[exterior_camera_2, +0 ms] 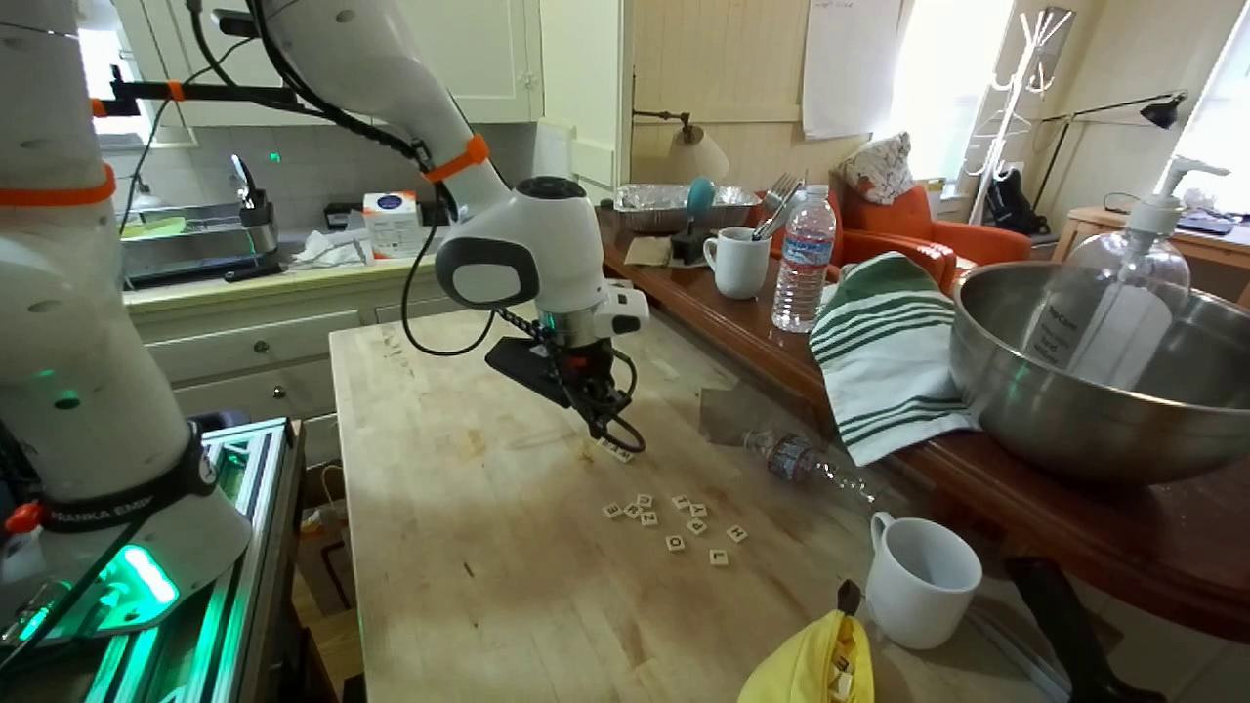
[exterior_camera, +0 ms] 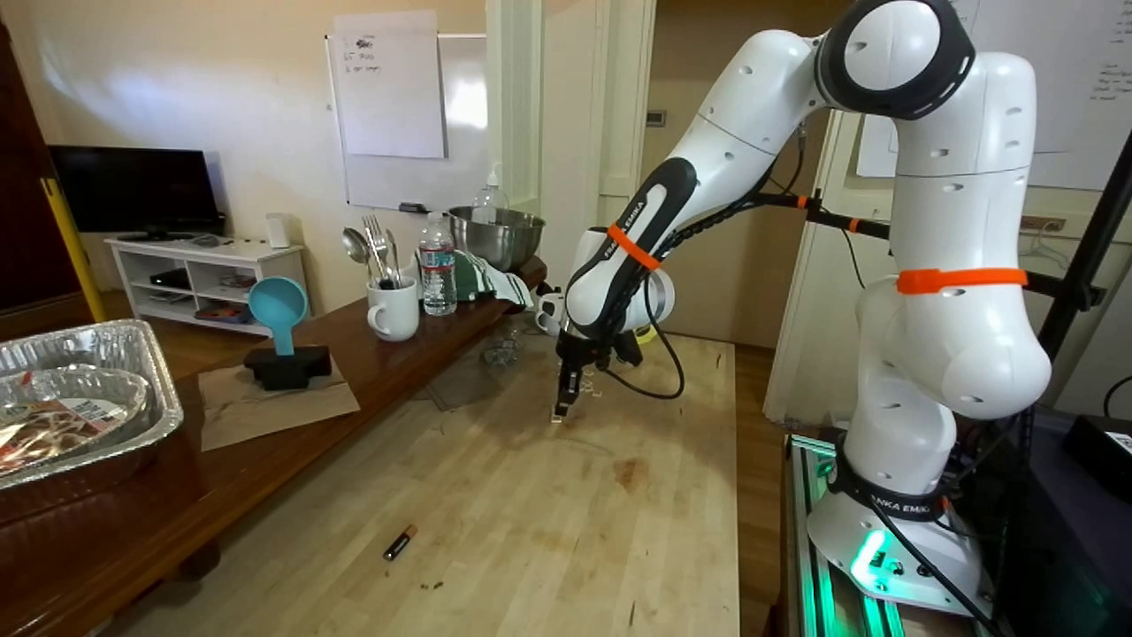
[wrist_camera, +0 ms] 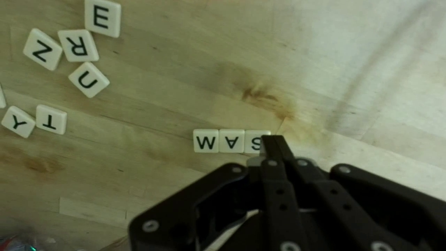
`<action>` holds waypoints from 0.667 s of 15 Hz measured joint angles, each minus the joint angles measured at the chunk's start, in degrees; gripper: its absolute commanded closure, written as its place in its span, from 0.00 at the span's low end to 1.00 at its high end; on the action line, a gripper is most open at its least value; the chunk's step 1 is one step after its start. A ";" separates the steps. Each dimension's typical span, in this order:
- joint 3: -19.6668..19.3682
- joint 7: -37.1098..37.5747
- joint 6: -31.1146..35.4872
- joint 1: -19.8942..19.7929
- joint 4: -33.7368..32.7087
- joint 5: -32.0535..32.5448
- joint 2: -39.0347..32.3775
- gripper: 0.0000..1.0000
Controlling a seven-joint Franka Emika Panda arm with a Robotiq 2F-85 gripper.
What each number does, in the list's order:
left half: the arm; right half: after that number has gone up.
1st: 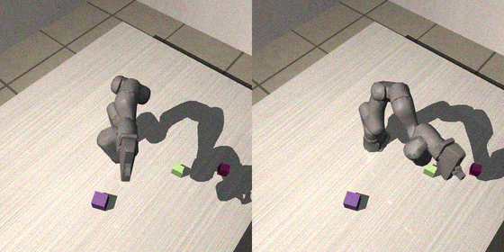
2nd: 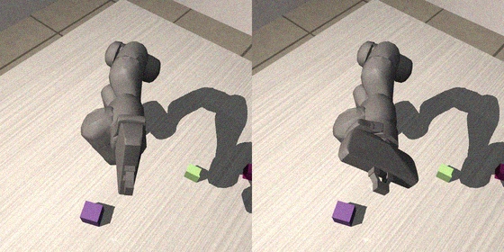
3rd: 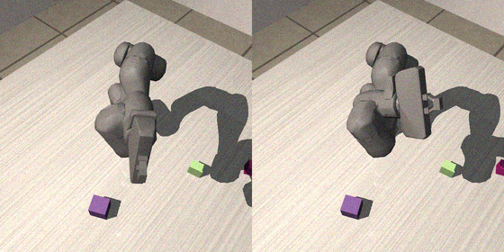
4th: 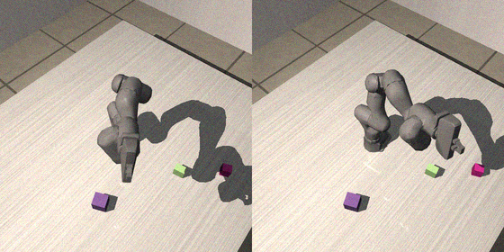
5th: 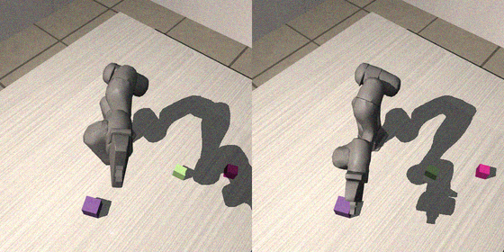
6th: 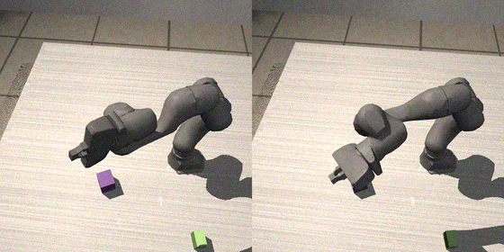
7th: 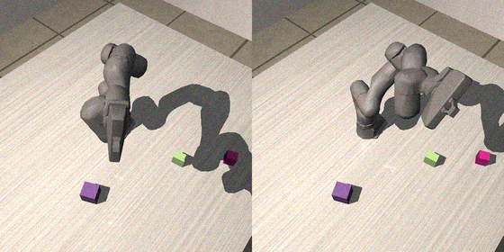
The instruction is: Rearrange the small objects on the table
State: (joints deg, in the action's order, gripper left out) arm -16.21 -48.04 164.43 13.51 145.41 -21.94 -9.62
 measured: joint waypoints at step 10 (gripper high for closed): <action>1.78 -0.60 0.03 -1.22 -2.43 -0.64 -3.27 1.00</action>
State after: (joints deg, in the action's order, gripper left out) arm -14.43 -48.64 164.46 12.29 142.98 -22.58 -12.89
